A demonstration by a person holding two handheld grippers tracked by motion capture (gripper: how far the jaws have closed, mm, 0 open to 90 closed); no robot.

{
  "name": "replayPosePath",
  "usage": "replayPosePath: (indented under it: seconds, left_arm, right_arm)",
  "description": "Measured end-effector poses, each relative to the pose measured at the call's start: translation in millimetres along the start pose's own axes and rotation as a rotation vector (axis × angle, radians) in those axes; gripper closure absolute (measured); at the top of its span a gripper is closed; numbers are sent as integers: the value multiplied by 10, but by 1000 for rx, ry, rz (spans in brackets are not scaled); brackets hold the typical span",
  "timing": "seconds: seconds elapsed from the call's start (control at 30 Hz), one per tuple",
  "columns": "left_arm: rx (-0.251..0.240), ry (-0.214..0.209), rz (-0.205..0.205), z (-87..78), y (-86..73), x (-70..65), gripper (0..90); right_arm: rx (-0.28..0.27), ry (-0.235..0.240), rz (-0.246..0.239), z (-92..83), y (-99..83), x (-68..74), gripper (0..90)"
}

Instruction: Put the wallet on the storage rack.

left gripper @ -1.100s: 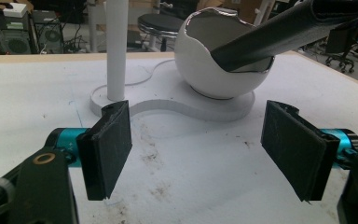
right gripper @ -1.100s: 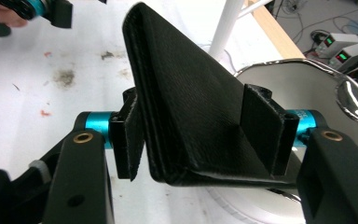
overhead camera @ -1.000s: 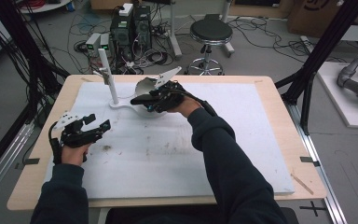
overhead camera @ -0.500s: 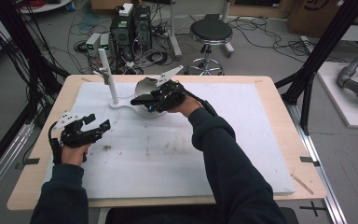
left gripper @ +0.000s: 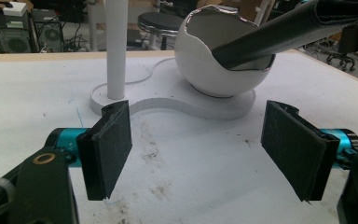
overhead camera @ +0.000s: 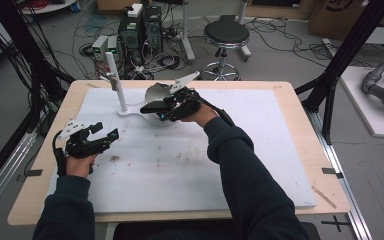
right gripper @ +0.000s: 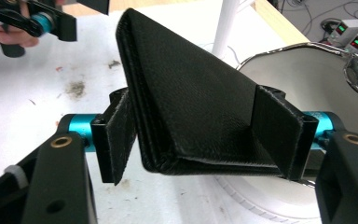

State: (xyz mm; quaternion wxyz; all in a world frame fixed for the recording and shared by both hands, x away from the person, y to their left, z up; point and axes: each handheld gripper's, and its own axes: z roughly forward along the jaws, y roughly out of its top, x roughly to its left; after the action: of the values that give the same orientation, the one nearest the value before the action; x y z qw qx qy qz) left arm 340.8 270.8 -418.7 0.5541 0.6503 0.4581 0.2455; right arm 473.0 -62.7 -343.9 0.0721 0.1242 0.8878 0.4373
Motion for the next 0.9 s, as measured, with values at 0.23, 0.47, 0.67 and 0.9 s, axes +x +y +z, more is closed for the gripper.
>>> replayPosePath:
  seconds: [0.23,0.47,0.67,0.9]
  left_arm:
    - [-2,0,2,-1,0,-2,244]
    - [0,1,1,2,0,-7,245]
    - [-2,1,2,-4,2,-7,245]
    - [-2,0,1,-2,1,1,245]
  right_arm:
    - [-11,11,15,-25,-21,-20,324]
    - [11,-2,2,1,-30,-22,342]
    - [25,-53,-25,14,-28,9,387]
    - [-1,-15,18,15,-38,28,281]
